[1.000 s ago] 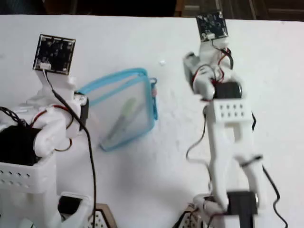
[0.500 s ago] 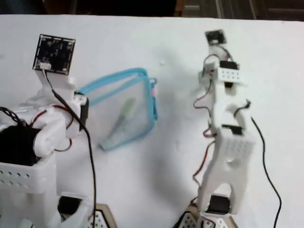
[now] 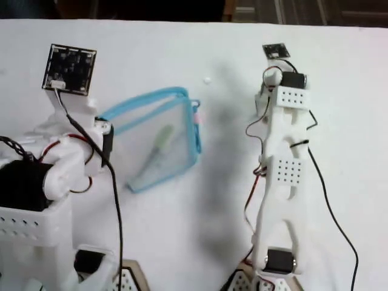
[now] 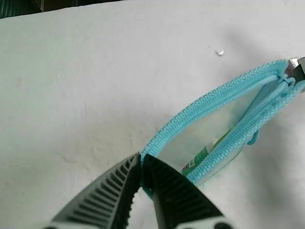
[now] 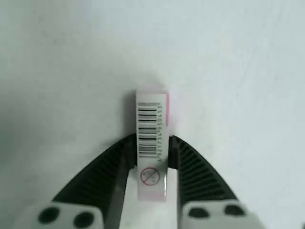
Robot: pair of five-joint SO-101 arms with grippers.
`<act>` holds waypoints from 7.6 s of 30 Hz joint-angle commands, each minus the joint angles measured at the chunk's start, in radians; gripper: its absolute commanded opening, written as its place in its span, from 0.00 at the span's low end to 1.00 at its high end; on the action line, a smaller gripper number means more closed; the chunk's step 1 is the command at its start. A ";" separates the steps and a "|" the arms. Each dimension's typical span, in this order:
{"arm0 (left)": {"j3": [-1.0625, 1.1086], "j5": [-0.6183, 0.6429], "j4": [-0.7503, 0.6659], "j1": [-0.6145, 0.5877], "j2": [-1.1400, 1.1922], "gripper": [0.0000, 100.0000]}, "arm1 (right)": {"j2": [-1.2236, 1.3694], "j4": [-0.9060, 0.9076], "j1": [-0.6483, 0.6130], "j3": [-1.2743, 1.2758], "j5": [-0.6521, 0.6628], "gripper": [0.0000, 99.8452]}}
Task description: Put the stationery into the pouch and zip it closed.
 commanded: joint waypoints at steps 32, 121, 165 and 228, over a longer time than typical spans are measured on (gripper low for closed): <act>0.038 -0.011 0.020 -0.007 0.004 0.02 | -1.267 -0.283 -0.099 1.700 0.005 0.02; 0.098 -0.009 0.000 -0.007 -0.094 0.02 | -2.009 -1.013 -0.800 1.803 -0.660 0.02; 0.112 -0.009 -0.026 -0.007 -0.096 0.02 | -2.209 -1.133 -0.410 2.737 -0.086 0.38; -0.023 -0.215 -0.173 0.179 -0.076 0.02 | -2.915 -1.259 -0.526 3.168 -0.370 0.36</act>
